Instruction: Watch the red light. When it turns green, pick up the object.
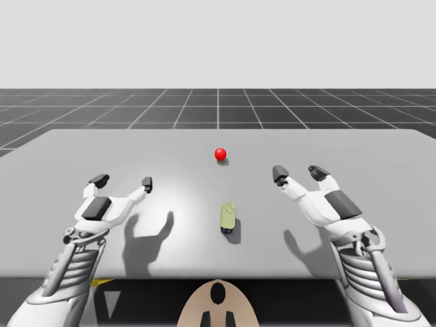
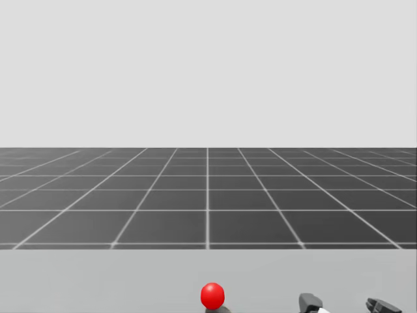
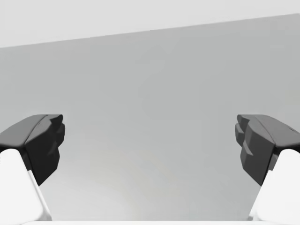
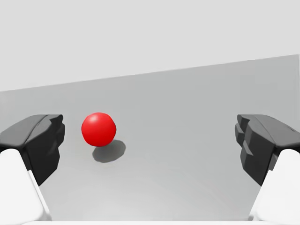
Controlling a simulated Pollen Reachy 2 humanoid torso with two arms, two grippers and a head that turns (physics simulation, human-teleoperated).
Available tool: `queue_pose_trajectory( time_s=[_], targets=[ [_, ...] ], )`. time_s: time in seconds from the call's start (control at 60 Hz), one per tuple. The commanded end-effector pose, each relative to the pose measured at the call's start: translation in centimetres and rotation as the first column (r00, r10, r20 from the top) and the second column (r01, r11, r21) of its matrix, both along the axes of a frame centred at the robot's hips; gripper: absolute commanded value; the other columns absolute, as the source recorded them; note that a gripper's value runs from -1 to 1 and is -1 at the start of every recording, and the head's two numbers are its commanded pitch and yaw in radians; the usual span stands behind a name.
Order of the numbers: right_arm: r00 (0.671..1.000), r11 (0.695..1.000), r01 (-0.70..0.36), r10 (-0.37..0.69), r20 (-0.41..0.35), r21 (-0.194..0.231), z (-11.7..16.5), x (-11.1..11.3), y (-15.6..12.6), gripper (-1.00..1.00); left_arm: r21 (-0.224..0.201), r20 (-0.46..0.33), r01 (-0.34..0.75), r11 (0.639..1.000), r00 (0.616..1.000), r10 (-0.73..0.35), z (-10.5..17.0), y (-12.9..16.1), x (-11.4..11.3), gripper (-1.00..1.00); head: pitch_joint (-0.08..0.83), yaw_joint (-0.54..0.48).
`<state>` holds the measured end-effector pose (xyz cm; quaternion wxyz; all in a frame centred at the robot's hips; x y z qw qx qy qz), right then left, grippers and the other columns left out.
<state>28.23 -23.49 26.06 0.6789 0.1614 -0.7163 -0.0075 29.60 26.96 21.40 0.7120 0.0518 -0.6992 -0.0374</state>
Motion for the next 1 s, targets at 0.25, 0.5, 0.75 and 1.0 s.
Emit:
queue_pose_trajectory(
  time_s=[0.25, 0.5, 0.75, 1.0],
  targets=[
    [0.999, 0.994, -0.027, 0.031, -0.039, 0.107, 0.1, -1.0, 0.5, -1.0, -0.014, -0.037, -0.022, 1.0, 0.999, 0.021, -0.1, 0.6, -0.4, -1.0, 0.055, 0.01],
    [1.0, 0.999, -0.001, 0.002, -0.023, 0.045, -0.3, -0.9, 0.5, -1.0, -0.008, -0.036, -0.02, 1.0, 0.999, 0.02, -0.1, 0.6, -0.3, -1.0, 0.275, -0.01],
    [1.0, 1.0, -0.004, 0.004, -0.007, -0.017, -1.0, -0.7, 1.1, -1.0, -0.001, -0.027, -0.013, 1.0, 1.0, 0.013, 0.0, 0.6, -0.3, -1.0, 0.453, 0.0],
    [1.0, 1.0, -0.003, 0.003, 0.001, -0.024, -1.0, -0.7, 1.1, -1.0, 0.001, -0.024, -0.012, 1.0, 1.0, 0.012, 0.0, 0.5, -0.4, -1.0, 0.466, 0.0]
  ],
)
